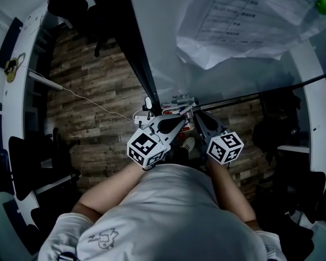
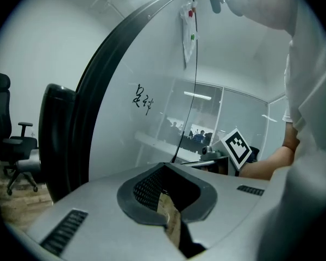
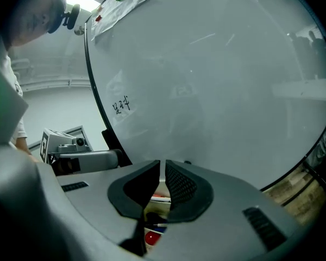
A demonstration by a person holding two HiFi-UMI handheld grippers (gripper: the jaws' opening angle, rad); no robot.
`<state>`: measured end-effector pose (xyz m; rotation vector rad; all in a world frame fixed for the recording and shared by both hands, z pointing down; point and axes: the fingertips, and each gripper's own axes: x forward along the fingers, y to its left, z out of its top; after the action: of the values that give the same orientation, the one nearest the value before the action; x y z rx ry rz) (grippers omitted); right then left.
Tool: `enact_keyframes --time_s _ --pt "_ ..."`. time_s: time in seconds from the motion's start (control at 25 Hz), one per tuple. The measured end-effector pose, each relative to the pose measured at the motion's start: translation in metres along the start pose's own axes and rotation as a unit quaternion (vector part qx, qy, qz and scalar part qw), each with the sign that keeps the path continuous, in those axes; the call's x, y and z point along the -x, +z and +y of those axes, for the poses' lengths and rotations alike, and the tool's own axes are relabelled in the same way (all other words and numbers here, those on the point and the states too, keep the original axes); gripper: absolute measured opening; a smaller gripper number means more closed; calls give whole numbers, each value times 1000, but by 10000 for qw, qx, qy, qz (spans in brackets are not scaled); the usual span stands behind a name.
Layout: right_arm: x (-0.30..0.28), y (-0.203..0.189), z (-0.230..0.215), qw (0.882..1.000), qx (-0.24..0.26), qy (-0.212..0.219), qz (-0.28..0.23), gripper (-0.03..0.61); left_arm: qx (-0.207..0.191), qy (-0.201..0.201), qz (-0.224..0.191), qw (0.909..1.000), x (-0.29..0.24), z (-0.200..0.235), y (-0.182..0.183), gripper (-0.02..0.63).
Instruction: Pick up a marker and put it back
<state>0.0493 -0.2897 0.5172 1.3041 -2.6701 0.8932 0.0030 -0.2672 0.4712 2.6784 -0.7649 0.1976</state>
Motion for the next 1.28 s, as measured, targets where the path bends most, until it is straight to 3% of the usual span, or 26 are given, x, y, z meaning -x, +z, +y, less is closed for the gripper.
enact_keyframes --time_s 0.36,1.28 --pt "-10 -10 -29 9994 -327 -44 116 71 43 145 129 9998 -13 9 -9 5" --pt "-41 -20 -39 9969 -656 226 376 80 146 355 304 9988 -15 29 -24 5"
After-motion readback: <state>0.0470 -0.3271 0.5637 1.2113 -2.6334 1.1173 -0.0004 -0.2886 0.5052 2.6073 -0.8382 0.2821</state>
